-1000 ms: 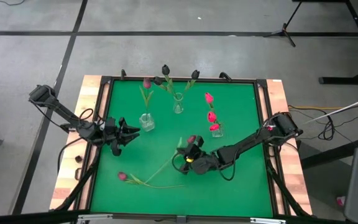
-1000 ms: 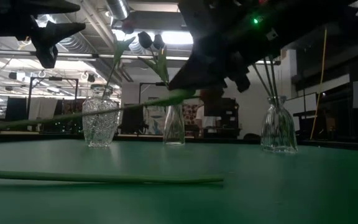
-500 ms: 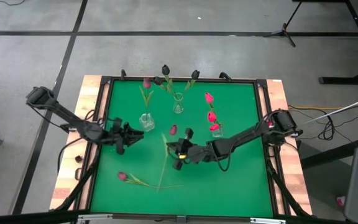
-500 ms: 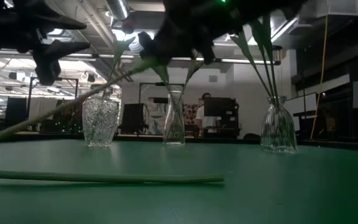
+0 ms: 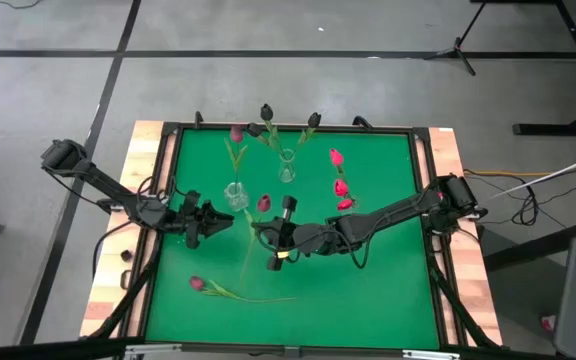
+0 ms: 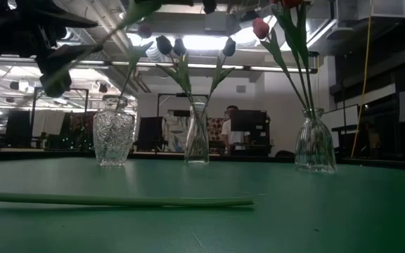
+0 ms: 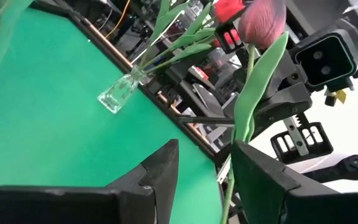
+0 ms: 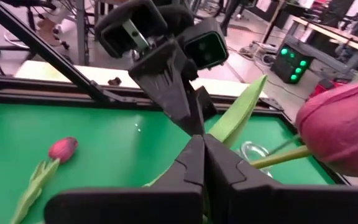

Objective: Sort flowers into vase by color
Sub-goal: Put the right red tulip into the bottom left transparent vase

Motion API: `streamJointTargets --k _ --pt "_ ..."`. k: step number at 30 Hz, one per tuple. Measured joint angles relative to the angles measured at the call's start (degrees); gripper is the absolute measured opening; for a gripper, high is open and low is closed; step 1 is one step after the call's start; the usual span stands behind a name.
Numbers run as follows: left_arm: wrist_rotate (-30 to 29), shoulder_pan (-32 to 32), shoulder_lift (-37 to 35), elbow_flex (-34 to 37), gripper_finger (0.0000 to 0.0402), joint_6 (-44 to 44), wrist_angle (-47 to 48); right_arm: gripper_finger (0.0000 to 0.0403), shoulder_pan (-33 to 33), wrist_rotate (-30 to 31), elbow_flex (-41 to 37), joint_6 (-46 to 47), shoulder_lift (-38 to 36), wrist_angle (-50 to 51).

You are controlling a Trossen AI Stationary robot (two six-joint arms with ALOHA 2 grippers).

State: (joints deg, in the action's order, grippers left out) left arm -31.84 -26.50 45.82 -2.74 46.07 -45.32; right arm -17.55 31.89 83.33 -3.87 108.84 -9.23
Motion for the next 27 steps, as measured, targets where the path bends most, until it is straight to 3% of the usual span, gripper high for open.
streamJointTargets --k 5,13,18,27 --pt "0.4 0.0 0.0 -0.3 0.0144 -2.9 -0.5 0.0000 1.2 -3.5 0.4 -0.6 0.0 -0.8" --pt "5.1 0.0 4.1 -7.8 0.0144 -11.7 2.4 0.0000 2.7 -5.6 0.4 -0.7 0.0 -1.7" --pt "5.3 1.4 10.0 -12.2 0.0144 -10.9 8.4 0.0000 2.6 -6.1 0.4 -0.7 0.0 -1.8" --pt "9.5 4.2 15.8 -15.2 0.0144 -10.2 8.2 0.0000 2.6 -7.2 0.4 -0.7 0.0 -1.6"
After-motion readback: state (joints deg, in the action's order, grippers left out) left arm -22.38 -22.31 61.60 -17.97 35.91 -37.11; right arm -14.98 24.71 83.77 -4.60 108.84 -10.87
